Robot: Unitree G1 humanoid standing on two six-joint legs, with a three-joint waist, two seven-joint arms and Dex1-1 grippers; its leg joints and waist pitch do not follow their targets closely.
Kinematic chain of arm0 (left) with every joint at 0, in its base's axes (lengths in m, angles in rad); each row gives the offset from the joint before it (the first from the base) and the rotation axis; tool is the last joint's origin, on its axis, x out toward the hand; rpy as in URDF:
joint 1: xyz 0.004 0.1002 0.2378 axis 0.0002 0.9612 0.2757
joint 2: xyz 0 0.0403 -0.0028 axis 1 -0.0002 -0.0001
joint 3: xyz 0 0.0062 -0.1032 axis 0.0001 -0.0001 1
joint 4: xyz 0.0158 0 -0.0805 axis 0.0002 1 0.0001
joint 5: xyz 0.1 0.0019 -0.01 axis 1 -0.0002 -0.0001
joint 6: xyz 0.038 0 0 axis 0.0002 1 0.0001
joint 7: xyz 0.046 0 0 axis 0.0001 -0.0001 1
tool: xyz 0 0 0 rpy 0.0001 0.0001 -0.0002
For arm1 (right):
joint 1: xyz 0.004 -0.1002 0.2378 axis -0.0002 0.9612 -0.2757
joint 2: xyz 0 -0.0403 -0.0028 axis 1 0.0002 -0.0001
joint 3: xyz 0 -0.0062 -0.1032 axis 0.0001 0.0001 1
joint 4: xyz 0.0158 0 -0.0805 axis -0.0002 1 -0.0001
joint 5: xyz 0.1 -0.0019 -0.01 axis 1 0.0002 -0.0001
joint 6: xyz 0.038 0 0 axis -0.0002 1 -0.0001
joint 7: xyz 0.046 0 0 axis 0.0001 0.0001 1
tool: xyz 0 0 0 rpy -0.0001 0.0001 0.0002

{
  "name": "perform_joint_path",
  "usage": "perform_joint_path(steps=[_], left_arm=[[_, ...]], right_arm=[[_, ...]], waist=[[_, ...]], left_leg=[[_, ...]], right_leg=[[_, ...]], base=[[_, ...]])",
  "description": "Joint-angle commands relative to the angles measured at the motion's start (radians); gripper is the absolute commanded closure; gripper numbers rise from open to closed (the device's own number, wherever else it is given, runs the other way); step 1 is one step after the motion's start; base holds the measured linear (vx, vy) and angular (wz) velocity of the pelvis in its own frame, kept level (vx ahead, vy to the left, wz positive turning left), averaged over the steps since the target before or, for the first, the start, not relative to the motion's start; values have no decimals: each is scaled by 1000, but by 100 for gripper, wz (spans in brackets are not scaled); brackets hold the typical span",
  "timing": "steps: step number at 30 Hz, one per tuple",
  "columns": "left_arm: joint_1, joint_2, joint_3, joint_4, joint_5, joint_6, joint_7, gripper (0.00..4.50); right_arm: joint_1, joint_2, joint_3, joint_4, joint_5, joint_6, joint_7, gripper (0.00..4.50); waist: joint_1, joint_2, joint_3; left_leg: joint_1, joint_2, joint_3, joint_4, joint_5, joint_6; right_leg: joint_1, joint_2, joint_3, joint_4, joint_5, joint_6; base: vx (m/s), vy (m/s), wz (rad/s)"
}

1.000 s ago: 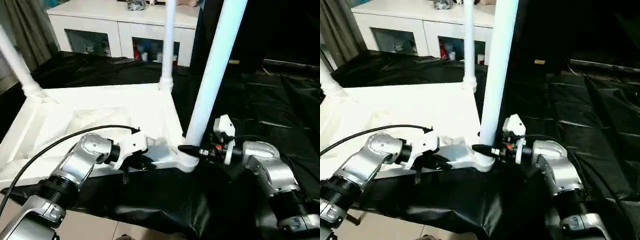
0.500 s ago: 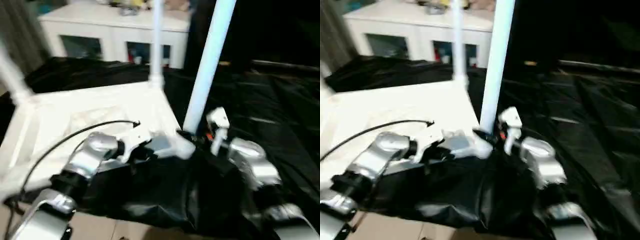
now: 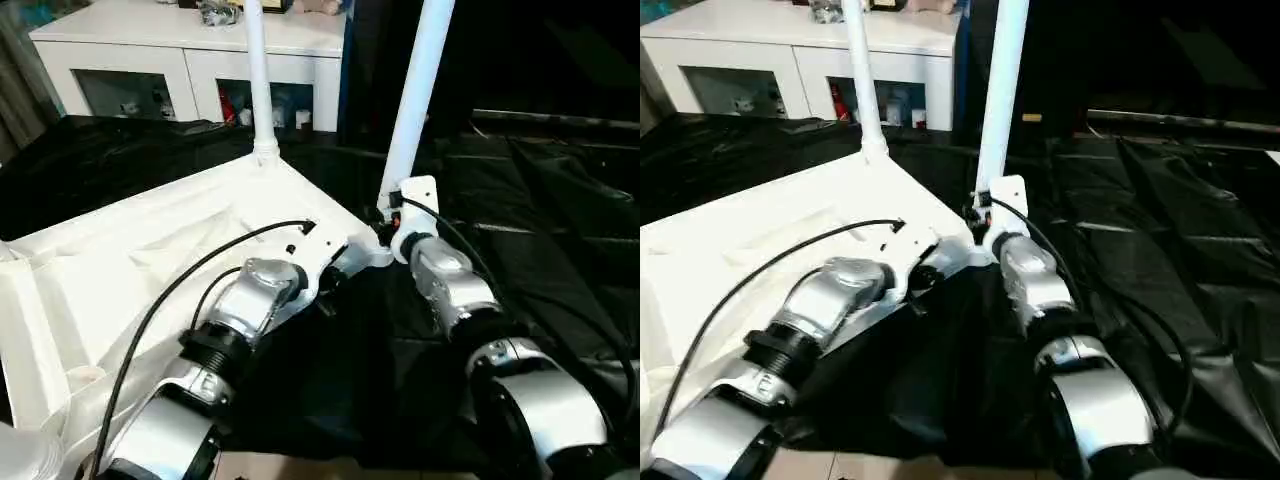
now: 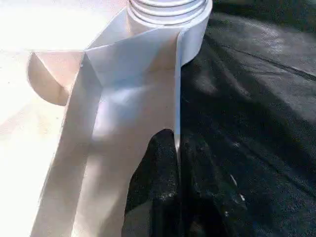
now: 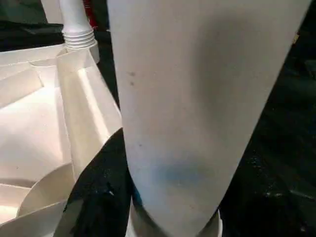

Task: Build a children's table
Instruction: Rotate leg to tighten

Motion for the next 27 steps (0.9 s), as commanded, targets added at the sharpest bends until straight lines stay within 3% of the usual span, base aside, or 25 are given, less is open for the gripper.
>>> perform_joint_path(steps=[1,10,16,19,24,27], left_arm=[[-52,-34,21,-54,-5,-17,52,450],[-45,-11,29,-47,1,-29,48,450],[-42,-9,29,-48,-1,-31,47,450],[-40,-7,30,-50,-2,-32,46,450],[-39,-1,33,-51,-4,-33,43,450],[-43,3,35,-44,-5,-38,40,450]], right_arm=[[56,79,31,122,-21,68,18,261],[43,91,-13,147,-3,58,62,261],[36,91,-4,150,-34,50,79,261],[30,89,-15,148,-31,46,87,191],[5,85,-47,132,-3,27,144,149],[-14,77,-64,118,10,18,169,130]], waist=[[5,-9,-54],[1,-7,-50],[-1,-9,-47],[-1,-8,-47],[-8,-9,-48],[-8,-9,-47]], left_leg=[[15,57,-31,-76,-300,17],[19,58,-37,-84,-385,-14],[20,58,-37,-85,-402,-16],[21,59,-38,-86,-405,-16],[12,59,-41,-87,-403,-12],[14,59,-38,-86,-390,-2]], right_leg=[[22,-81,50,-93,-307,-191],[15,-80,50,-103,-394,-162],[10,-81,50,-108,-433,-153],[9,-82,50,-109,-439,-149],[14,-83,49,-109,-439,-148],[10,-84,51,-110,-429,-158]], base=[[0,0,0],[0,0,0],[0,0,0],[0,0,0],[0,0,0],[0,0,0]])
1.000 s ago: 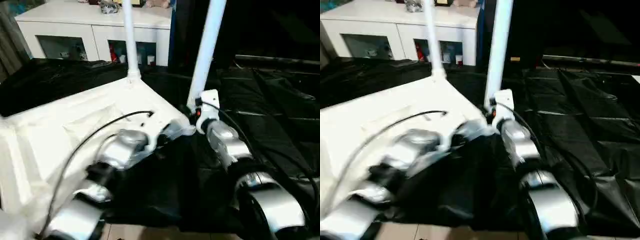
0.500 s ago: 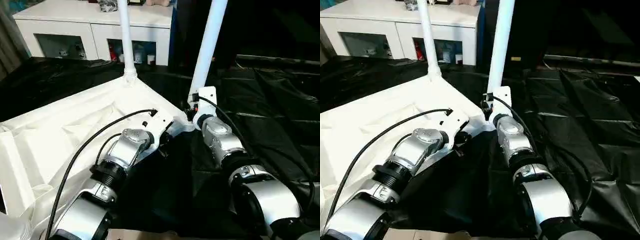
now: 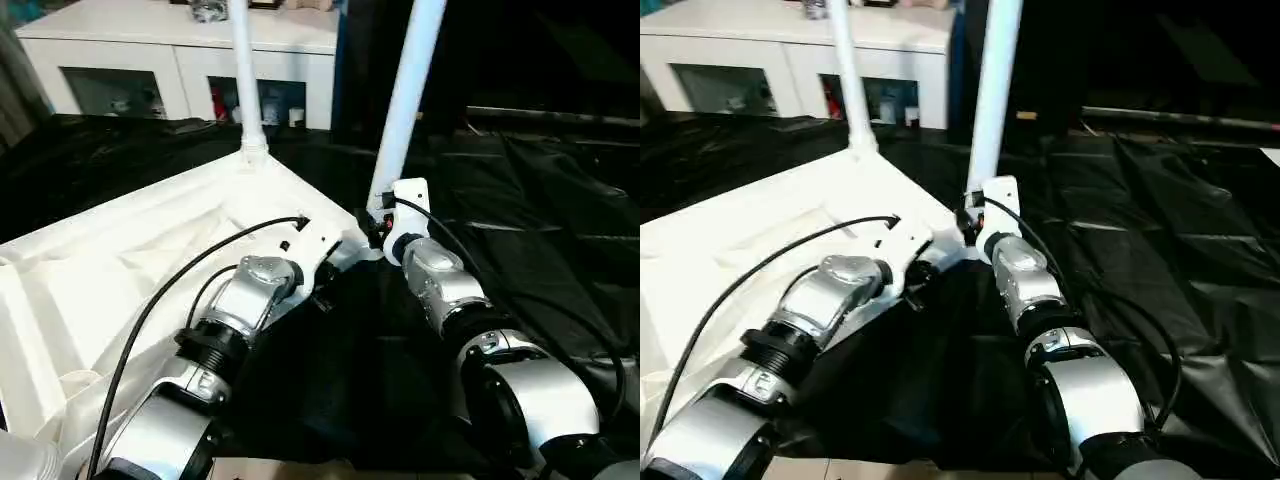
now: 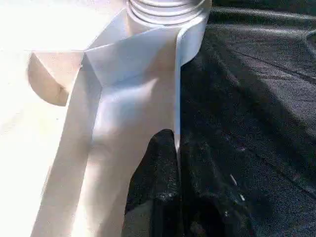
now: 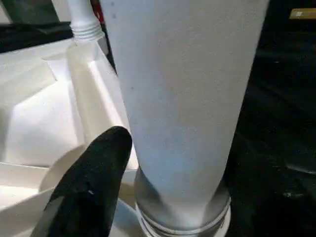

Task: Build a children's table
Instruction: Rotate leg to tighten

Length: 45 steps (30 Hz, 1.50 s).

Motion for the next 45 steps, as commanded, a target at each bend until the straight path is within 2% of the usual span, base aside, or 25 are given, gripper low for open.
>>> perform_joint_path(steps=[1,4,5,6,7,9,12,13,14,15,16,18,20,22,23,24,25,27,28,30,32,34,45], left_arm=[[-44,-16,18,-38,-5,-40,35,450],[-45,-16,18,-36,-5,-42,34,450],[-44,-14,18,-37,-4,-43,32,450],[-44,-14,18,-37,-4,-43,32,450],[-43,-12,17,-38,-3,-48,27,450],[-34,4,7,-49,-4,-79,-13,450],[-25,18,-5,-60,-7,-107,-51,450],[-15,34,-13,-73,-9,-109,-82,450],[11,72,-39,-104,-18,-149,-173,450],[20,88,-44,-116,-24,-149,-205,450],[31,106,-53,-131,-33,-173,-251,450],[54,147,-67,-168,-50,-196,-334,450],[83,185,-80,-210,-75,-262,-425,450],[109,215,-87,-255,-101,-272,-496,450],[113,221,-88,-264,-106,-267,-508,450],[120,230,-89,-280,-116,-262,-530,450],[128,242,-90,-299,-128,-251,-554,450],[149,277,-94,-349,-157,-233,-623,450],[156,289,-95,-366,-166,-225,-647,450],[164,301,-95,-386,-176,-213,-671,450],[173,311,-94,-404,-183,-212,-695,450],[180,316,-95,-420,-192,-206,-717,450],[190,321,-89,-441,-180,-208,-723,450]], right_arm=[[12,56,17,40,9,30,65,119],[3,50,12,33,11,19,77,98],[-1,48,9,30,11,14,89,98],[-1,48,9,30,11,14,89,74],[-3,42,8,24,11,9,105,67],[9,14,21,-9,4,2,177,61],[25,-8,39,-36,-4,0,228,61],[46,-34,58,-67,-12,2,282,61],[101,-98,107,-144,-28,-1,420,61],[127,-129,129,-180,-35,-5,478,61],[157,-162,150,-224,-35,-3,542,61],[224,-231,180,-336,-17,12,680,61],[275,-283,186,-428,17,30,776,61],[307,-321,180,-488,45,52,824,61],[312,-328,178,-497,49,54,830,61],[322,-341,176,-516,58,58,845,61],[338,-358,175,-550,71,69,867,61],[396,-417,190,-673,119,133,954,61],[417,-438,202,-712,127,146,984,61],[449,-472,230,-762,130,166,1037,61],[481,-500,250,-817,127,204,1084,61],[493,-510,267,-836,110,211,1101,61],[477,-486,305,-837,60,209,1035,61]], waist=[[4,-4,-49],[7,-4,-52],[8,-6,-55],[9,-4,-58],[9,-7,-59],[13,-11,-60],[19,-13,-62],[19,-11,-62],[26,-10,-63],[30,-12,-65],[33,-12,-68],[39,-4,-70],[47,-4,-70],[56,1,-70],[58,1,-68],[59,5,-66],[60,4,-65],[71,6,-59],[75,6,-57],[79,9,-59],[78,10,-58],[74,7,-59],[75,4,-66]], left_leg=[[16,59,-38,-79,-384,-1],[14,60,-36,-78,-350,6],[12,61,-34,-77,-326,12],[10,61,-32,-75,-296,19],[8,61,-30,-74,-280,25],[2,60,-28,-69,-239,52],[1,60,-25,-64,-187,79],[1,59,-24,-62,-180,84],[-1,60,-25,-60,-161,99],[-2,60,-24,-57,-144,110],[-3,61,-23,-54,-111,128],[0,61,-22,-48,-85,150],[1,64,-20,-46,-72,164],[4,67,-19,-45,-72,165],[5,70,-19,-48,-92,156],[9,70,-17,-50,-128,136],[10,70,-17,-50,-143,125],[14,72,-19,-55,-188,93],[13,73,-20,-56,-187,91],[13,71,-18,-55,-171,89],[8,70,-21,-55,-165,86],[6,68,-22,-56,-165,83],[5,63,-20,-45,-111,97]], right_leg=[[18,-83,51,-107,-422,-163],[20,-83,51,-102,-374,-178],[22,-82,52,-98,-335,-188],[24,-81,51,-92,-285,-201],[26,-81,51,-90,-261,-207],[31,-82,50,-86,-222,-220],[34,-81,48,-78,-163,-236],[34,-82,50,-77,-152,-239],[39,-81,48,-74,-125,-239],[41,-81,47,-71,-98,-237],[42,-79,49,-61,-34,-248],[45,-76,48,-53,52,-270],[45,-73,46,-48,84,-284],[44,-71,45,-46,83,-290],[42,-72,45,-48,55,-294],[38,-72,45,-55,-4,-296],[36,-73,46,-57,-32,-296],[37,-75,49,-66,-131,-269],[38,-73,51,-67,-139,-255],[34,-71,51,-66,-148,-243],[36,-72,51,-65,-145,-240],[36,-74,50,-65,-153,-240],[37,-72,50,-54,-78,-253]], base=[[0,0,0],[0,0,0],[0,0,0],[0,0,0],[0,0,0],[0,0,0],[0,0,0],[0,0,0],[0,0,0],[0,0,0],[0,0,0],[0,0,0],[0,0,0],[0,0,0],[0,0,0],[0,0,0],[0,0,0],[0,0,0],[0,0,0],[0,0,0],[0,0,0],[0,0,0],[0,0,0]])
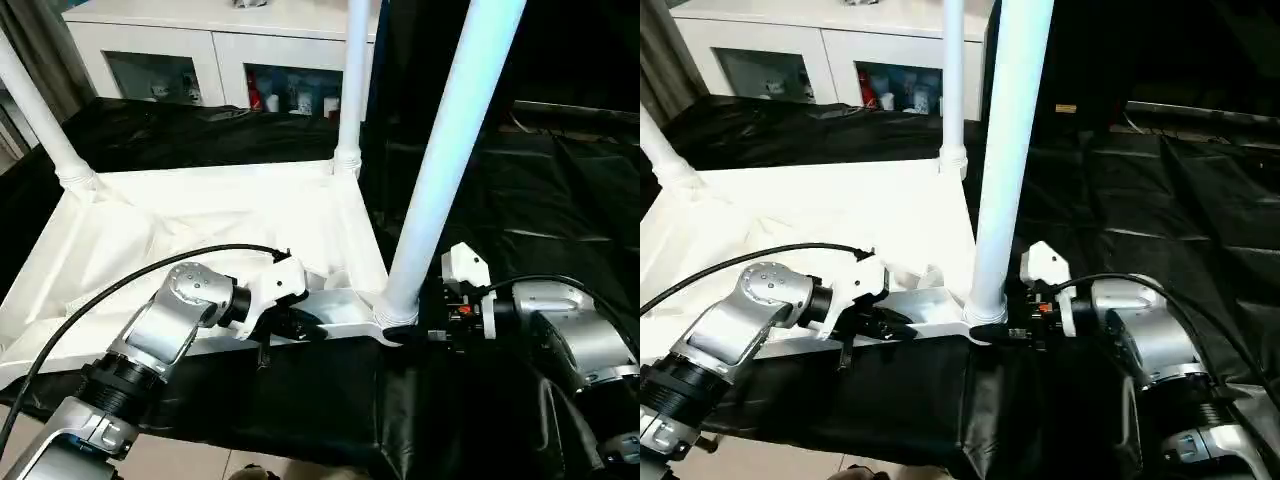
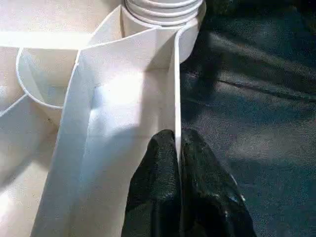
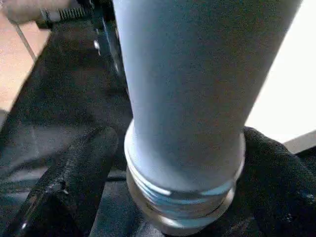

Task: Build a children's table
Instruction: Rotate leg to tighten

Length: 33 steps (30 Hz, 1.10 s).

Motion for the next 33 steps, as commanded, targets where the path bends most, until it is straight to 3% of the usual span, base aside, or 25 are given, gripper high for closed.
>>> perform_joint_path(steps=[1,14,18,21,27,28,29,30,32,33], left_arm=[[-17,-24,23,-67,-67,-29,-19,450],[-10,-20,21,-57,-57,-35,-17,450],[-11,-21,21,-50,-55,-36,-17,450],[-15,-33,24,-22,-33,-47,22,450],[-81,-129,79,138,29,-49,270,450],[-107,-166,98,182,39,-26,352,450],[-121,-188,108,204,43,-13,397,450],[-129,-199,112,216,47,-6,422,450],[-162,-247,122,261,64,10,523,450],[-170,-263,124,272,69,12,550,450]], right_arm=[[-5,7,16,-9,-14,2,-9,61],[5,23,9,-9,13,7,-15,166],[16,32,4,-8,27,13,-21,171],[25,70,-29,9,55,41,-72,171],[15,190,-91,126,2,47,-373,171],[4,244,-117,164,-7,52,-495,171],[-4,273,-132,185,-12,54,-563,171],[-8,290,-140,194,-14,56,-595,171],[-26,356,-160,225,-30,53,-711,171],[-32,375,-160,234,-34,50,-739,171]], waist=[[-4,-15,-77],[-2,-12,-77],[-3,-14,-75],[-3,-13,-76],[-18,-17,-72],[-18,-17,-75],[-25,-17,-73],[-29,-15,-75],[-32,-16,-74],[-33,-15,-76]], left_leg=[[23,58,-24,-55,-113,90],[23,58,-26,-51,-123,86],[23,58,-27,-52,-146,70],[23,58,-27,-52,-150,68],[26,50,-29,-55,-193,17],[26,51,-31,-56,-185,12],[26,49,-30,-57,-182,10],[21,48,-32,-57,-175,7],[26,47,-29,-55,-182,9],[23,47,-31,-55,-174,12]], right_leg=[[50,-73,49,-62,-82,-248],[50,-72,48,-60,-99,-245],[50,-73,49,-63,-139,-235],[49,-73,50,-64,-146,-233],[47,-77,49,-78,-251,-204],[50,-77,49,-76,-248,-200],[45,-74,50,-76,-243,-200],[52,-76,49,-73,-237,-197],[47,-75,50,-78,-241,-194],[50,-77,50,-76,-230,-198]], base=[[0,0,0],[0,0,0],[0,0,0],[0,0,0],[0,0,0],[0,0,0],[0,0,0],[0,0,0],[0,0,0],[0,0,0]])
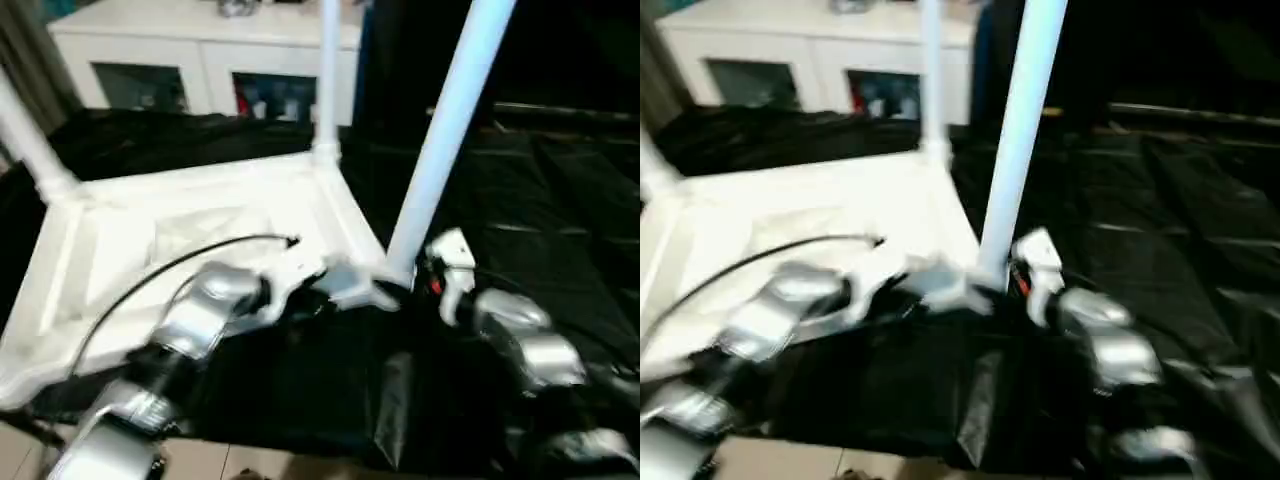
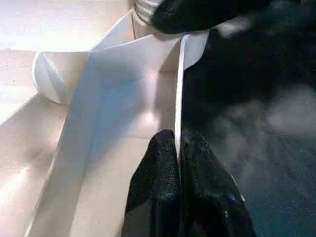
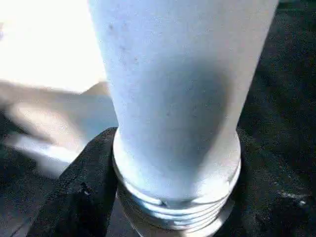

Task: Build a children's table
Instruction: Rotate leg to tighten

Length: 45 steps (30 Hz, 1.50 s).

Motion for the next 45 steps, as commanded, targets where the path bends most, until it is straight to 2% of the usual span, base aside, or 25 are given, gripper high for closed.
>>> perform_joint_path(steps=[1,2,5,10,11,12,14,15,17,22,23,24,25,27,28,30,33,38,43,45], left_arm=[[-39,-34,93,4,-24,-11,148,450],[-49,-66,91,20,-13,-7,188,450],[-55,-95,86,34,0,-7,213,450],[-48,-119,64,42,7,-16,225,450],[-42,-114,62,37,6,-19,214,450],[-41,-111,64,37,7,-20,208,450],[-38,-103,66,36,6,-27,196,450],[-38,-100,68,37,8,-32,190,450],[-31,-75,66,27,2,-59,142,450],[-10,-21,55,-1,-6,-91,54,450],[7,15,45,-17,-16,-125,-12,450],[10,21,44,-21,-19,-128,-26,450],[23,41,39,-36,-31,-140,-74,450],[43,68,30,-65,-53,-163,-147,450],[54,82,27,-83,-65,-163,-181,450],[70,104,20,-109,-80,-162,-230,450],[95,133,15,-146,-104,-152,-294,450],[109,146,20,-169,-120,-148,-329,450],[116,149,26,-181,-121,-142,-337,450],[117,148,28,-182,-120,-141,-339,450]], right_arm=[[13,55,25,31,13,28,-23,171],[2,90,30,50,-1,25,-77,171],[-8,123,34,70,-9,18,-113,171],[-26,177,41,105,-28,-24,-137,171],[-27,182,39,103,-20,-45,-117,136],[-28,183,34,102,-13,-49,-107,136],[-31,183,26,98,-2,-50,-95,99],[-33,181,23,97,1,-51,-91,99],[-40,149,28,90,-2,-62,-49,79],[-32,59,42,48,6,-70,99,79],[-14,-2,51,-2,29,-66,210,79],[-11,-12,53,-10,34,-64,228,79],[0,-47,59,-38,47,-58,292,79],[13,-88,68,-70,59,-51,361,79],[18,-105,73,-85,62,-48,390,79],[25,-130,81,-107,68,-42,438,79],[31,-164,103,-136,81,-31,525,79],[29,-188,135,-144,77,-29,590,79],[17,-182,142,-117,70,-34,604,93],[17,-181,143,-118,70,-32,608,121]], waist=[[2,-16,-75],[3,-17,-76],[3,-14,-77],[0,-13,-74],[0,-12,-74],[0,-12,-73],[-1,-13,-73],[-1,-13,-74],[-4,-14,-74],[-11,-14,-76],[-8,-13,-76],[-7,-15,-78],[-4,-9,-77],[-2,-12,-77],[-2,-6,-76],[-2,-6,-74],[5,-3,-74],[17,-7,-72],[18,-8,-72],[19,-8,-73]], left_leg=[[16,46,-28,-66,-167,22],[15,46,-28,-64,-158,31],[15,46,-27,-64,-143,46],[17,48,-28,-68,-180,42],[18,49,-29,-69,-188,39],[18,49,-29,-70,-192,39],[17,48,-29,-70,-189,41],[16,48,-29,-70,-190,45],[15,48,-30,-70,-186,50],[10,47,-29,-65,-167,69],[11,47,-29,-63,-159,77],[12,49,-28,-62,-148,90],[12,48,-28,-61,-144,95],[6,49,-28,-60,-136,108],[10,50,-27,-61,-142,107],[15,55,-27,-64,-169,86],[19,58,-26,-66,-186,73],[23,58,-24,-66,-194,61],[19,56,-27,-68,-192,52],[18,56,-27,-67,-180,55]], right_leg=[[48,-74,48,-90,-223,-197],[49,-75,48,-89,-204,-198],[49,-73,47,-87,-167,-208],[48,-75,47,-92,-203,-206],[48,-76,47,-93,-213,-204],[48,-76,47,-93,-218,-201],[49,-75,48,-93,-209,-201],[50,-76,48,-92,-203,-202],[50,-75,47,-92,-198,-203],[57,-75,46,-88,-164,-217],[56,-75,46,-88,-153,-220],[57,-74,47,-84,-126,-225],[56,-74,47,-84,-118,-228],[58,-74,45,-79,-97,-239],[54,-72,44,-81,-111,-239],[52,-71,44,-84,-152,-243],[48,-71,45,-84,-175,-241],[42,-73,49,-87,-205,-235],[45,-74,48,-87,-216,-223],[46,-74,48,-85,-202,-223]], base=[[0,0,0],[0,0,0],[0,0,0],[0,0,0],[0,0,0],[0,0,0],[0,0,0],[0,0,0],[0,0,0],[0,0,0],[0,0,0],[0,0,0],[0,0,0],[0,0,0],[0,0,0],[0,0,0],[0,0,0],[0,0,0],[0,0,0],[0,0,0]])
